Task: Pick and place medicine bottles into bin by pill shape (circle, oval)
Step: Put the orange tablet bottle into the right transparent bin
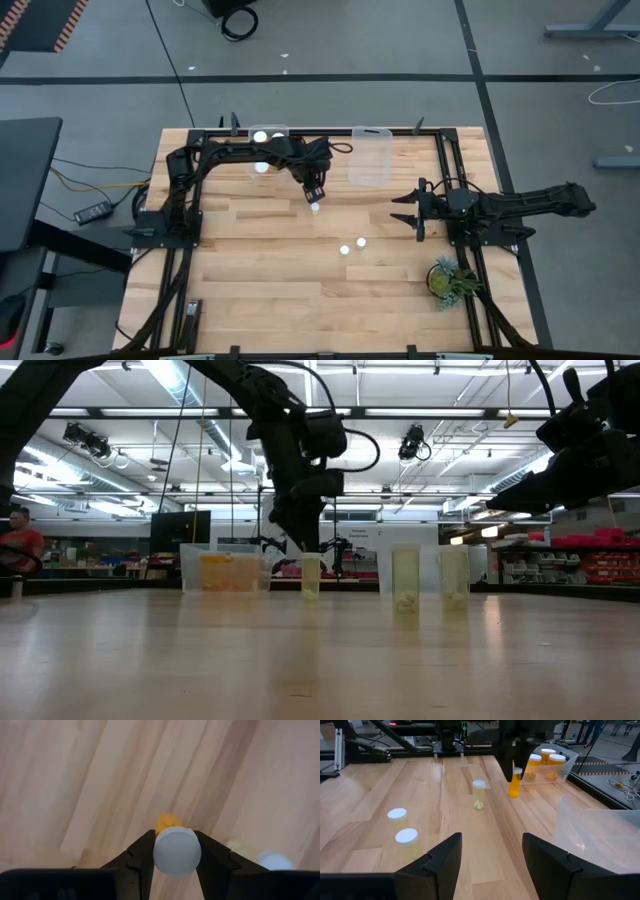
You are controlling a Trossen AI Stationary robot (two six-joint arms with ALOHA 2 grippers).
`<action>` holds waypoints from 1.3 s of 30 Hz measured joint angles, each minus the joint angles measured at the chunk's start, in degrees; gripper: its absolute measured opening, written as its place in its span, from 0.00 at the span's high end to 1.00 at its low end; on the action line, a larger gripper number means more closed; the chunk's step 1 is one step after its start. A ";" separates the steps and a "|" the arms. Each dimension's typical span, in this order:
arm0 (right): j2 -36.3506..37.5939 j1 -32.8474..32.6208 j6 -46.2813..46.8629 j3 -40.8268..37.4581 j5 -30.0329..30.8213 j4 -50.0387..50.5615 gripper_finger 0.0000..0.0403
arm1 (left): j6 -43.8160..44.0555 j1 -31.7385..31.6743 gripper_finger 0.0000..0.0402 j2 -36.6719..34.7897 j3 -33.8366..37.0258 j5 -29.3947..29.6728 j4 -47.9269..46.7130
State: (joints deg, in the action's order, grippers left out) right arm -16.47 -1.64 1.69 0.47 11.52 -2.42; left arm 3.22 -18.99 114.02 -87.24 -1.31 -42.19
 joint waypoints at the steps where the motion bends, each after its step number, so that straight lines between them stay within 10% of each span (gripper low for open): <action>1: 0.00 0.01 0.00 -0.02 0.01 -0.02 0.46 | 0.00 0.02 0.68 0.00 -0.84 -0.05 -0.09; 39: 0.00 0.01 0.00 0.00 0.01 0.00 0.46 | -2.29 1.52 0.68 0.00 -10.03 -0.05 14.95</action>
State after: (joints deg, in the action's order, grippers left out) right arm -16.47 -1.63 1.69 0.47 11.53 -2.42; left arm 0.93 -17.47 114.02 -97.27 -1.37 -27.25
